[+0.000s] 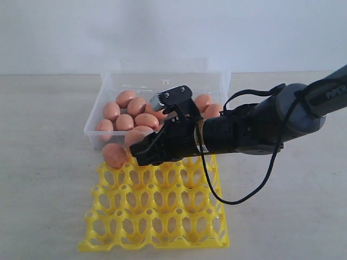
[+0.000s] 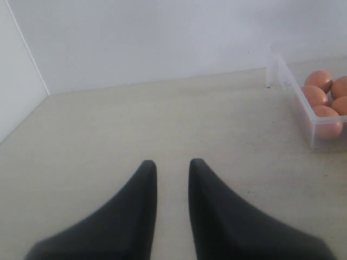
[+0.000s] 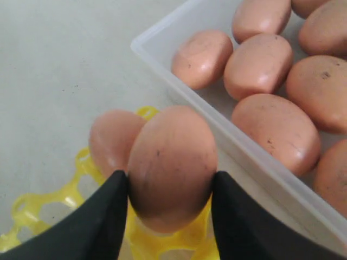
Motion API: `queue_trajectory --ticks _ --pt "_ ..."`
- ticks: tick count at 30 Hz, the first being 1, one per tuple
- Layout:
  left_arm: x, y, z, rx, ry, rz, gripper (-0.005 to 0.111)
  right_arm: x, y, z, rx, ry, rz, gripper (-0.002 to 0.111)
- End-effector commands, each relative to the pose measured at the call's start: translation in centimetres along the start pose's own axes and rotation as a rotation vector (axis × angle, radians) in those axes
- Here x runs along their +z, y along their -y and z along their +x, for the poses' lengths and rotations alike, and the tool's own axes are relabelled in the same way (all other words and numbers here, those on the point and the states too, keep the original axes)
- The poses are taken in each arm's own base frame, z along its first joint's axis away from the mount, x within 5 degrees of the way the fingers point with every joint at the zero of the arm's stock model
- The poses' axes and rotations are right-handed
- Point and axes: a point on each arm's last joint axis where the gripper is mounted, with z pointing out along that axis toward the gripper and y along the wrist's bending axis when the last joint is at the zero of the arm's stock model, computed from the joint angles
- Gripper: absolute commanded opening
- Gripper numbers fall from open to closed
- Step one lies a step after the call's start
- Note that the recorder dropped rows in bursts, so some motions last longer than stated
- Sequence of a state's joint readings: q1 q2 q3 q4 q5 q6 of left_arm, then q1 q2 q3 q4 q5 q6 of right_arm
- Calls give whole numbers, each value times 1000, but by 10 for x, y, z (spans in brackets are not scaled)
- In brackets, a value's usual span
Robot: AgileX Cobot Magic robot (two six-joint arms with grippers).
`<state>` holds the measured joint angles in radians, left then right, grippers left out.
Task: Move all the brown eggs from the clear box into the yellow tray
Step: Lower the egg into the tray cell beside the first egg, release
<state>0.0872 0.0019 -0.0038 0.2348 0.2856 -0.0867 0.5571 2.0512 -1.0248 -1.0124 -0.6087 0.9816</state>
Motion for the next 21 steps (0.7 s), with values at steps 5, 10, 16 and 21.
queue_trajectory --ticks 5,10,16,21 --pt "0 0 1 -4 0 -2 22 0 -1 -1 -15 -10 -1 0" --pt "0 0 1 -4 0 -2 22 0 -1 -1 -18 -13 0 3" --pt "0 0 1 -4 0 -2 22 0 -1 -1 -28 -15 -1 37" --pt "0 0 1 -4 0 -2 22 0 -1 -1 -38 -13 -5 54"
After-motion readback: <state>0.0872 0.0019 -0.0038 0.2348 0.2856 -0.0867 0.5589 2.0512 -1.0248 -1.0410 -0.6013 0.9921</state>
